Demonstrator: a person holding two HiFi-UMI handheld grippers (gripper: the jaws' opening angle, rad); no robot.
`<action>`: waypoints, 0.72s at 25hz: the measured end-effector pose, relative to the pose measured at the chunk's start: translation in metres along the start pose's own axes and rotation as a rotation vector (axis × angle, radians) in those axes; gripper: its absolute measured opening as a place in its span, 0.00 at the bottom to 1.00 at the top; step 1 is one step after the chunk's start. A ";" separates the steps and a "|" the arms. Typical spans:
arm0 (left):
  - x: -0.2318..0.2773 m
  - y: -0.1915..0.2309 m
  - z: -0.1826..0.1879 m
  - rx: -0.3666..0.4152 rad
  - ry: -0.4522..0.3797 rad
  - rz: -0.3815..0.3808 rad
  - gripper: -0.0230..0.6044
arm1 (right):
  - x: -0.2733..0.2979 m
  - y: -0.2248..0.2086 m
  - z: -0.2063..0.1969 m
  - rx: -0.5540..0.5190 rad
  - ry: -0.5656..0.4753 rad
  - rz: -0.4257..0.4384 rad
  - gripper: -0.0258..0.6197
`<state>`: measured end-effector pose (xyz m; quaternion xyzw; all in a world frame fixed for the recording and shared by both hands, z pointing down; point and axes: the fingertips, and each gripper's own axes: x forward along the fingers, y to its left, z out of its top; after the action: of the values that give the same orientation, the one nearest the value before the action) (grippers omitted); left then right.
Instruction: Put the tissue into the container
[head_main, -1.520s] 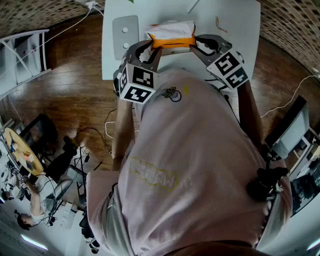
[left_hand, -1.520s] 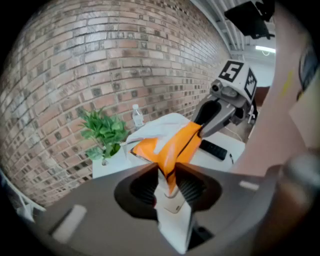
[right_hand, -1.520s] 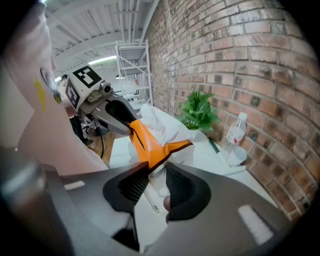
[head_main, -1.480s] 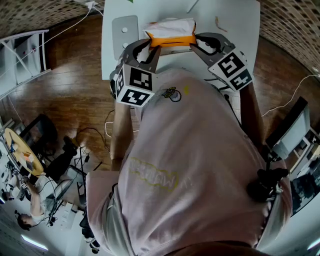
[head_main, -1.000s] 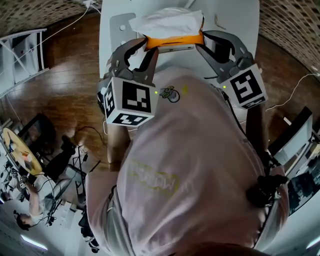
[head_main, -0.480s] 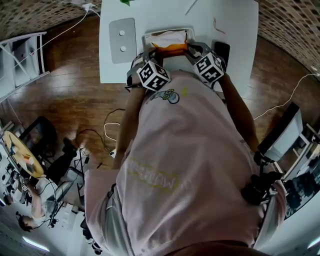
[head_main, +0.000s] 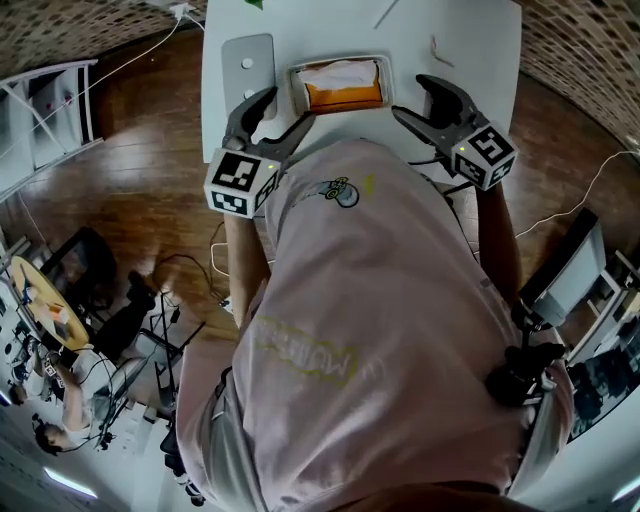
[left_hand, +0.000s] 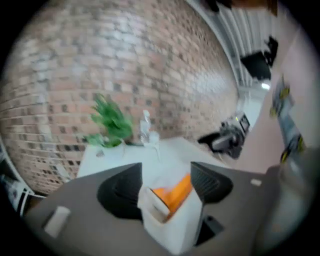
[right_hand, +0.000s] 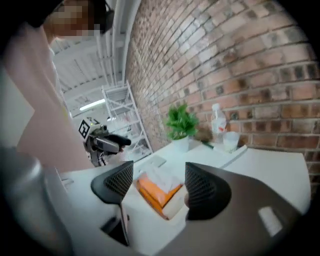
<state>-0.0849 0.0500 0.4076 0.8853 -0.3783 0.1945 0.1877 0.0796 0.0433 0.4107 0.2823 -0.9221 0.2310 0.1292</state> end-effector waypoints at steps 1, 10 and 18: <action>-0.035 0.014 0.045 -0.049 -0.173 0.082 0.48 | -0.016 -0.001 0.030 0.001 -0.094 -0.054 0.53; -0.233 0.024 0.238 0.077 -1.066 0.298 0.24 | -0.123 -0.035 0.150 -0.012 -0.671 -0.580 0.31; -0.175 0.008 0.220 0.160 -0.839 0.278 0.25 | -0.108 -0.022 0.138 -0.034 -0.628 -0.485 0.26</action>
<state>-0.1582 0.0440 0.1358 0.8400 -0.5210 -0.1292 -0.0789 0.1644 0.0077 0.2602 0.5466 -0.8270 0.0809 -0.1037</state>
